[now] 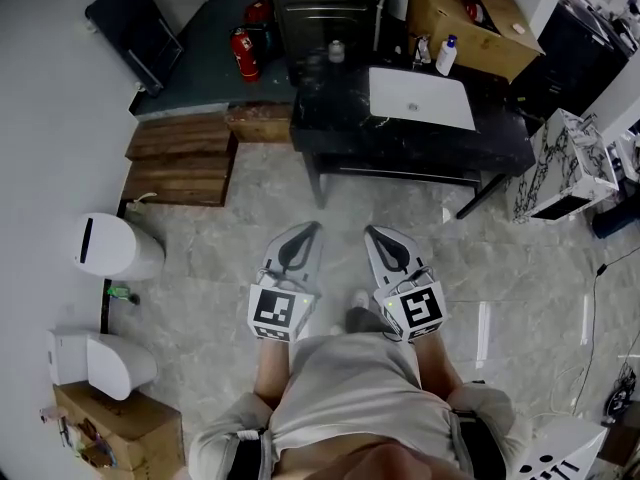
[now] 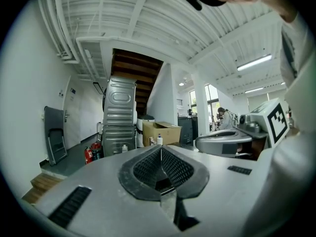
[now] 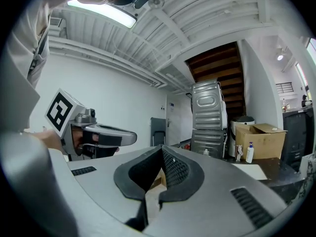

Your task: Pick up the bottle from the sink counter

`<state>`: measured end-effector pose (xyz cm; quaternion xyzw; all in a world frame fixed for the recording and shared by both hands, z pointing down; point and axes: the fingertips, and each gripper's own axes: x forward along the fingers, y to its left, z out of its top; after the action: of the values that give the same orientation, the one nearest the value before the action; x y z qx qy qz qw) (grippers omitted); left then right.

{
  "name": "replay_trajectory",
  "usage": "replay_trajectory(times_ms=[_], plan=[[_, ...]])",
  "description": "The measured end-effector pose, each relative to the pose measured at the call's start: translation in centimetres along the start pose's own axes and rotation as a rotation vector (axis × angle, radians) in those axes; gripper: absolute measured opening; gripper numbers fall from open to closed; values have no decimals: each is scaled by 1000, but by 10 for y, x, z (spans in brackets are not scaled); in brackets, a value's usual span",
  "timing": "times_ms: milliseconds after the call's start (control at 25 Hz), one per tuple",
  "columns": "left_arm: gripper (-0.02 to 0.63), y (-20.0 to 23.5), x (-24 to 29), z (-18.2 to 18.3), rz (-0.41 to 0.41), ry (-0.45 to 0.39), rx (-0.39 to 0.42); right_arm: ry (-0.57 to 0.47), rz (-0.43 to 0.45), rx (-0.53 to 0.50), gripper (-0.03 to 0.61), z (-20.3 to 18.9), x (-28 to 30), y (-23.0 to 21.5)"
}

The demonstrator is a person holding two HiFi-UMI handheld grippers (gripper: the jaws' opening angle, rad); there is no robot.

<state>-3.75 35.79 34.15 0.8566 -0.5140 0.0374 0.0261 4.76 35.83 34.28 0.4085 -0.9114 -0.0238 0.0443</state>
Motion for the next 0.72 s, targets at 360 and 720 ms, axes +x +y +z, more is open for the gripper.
replay_trajectory(times_ms=[360,720], plan=[[3,7,49,0,36,36,-5,-12,40,1,-5,4,28,-47],[3,7,86,9,70,37,7,-24,76,19,-6,1,43,-83]])
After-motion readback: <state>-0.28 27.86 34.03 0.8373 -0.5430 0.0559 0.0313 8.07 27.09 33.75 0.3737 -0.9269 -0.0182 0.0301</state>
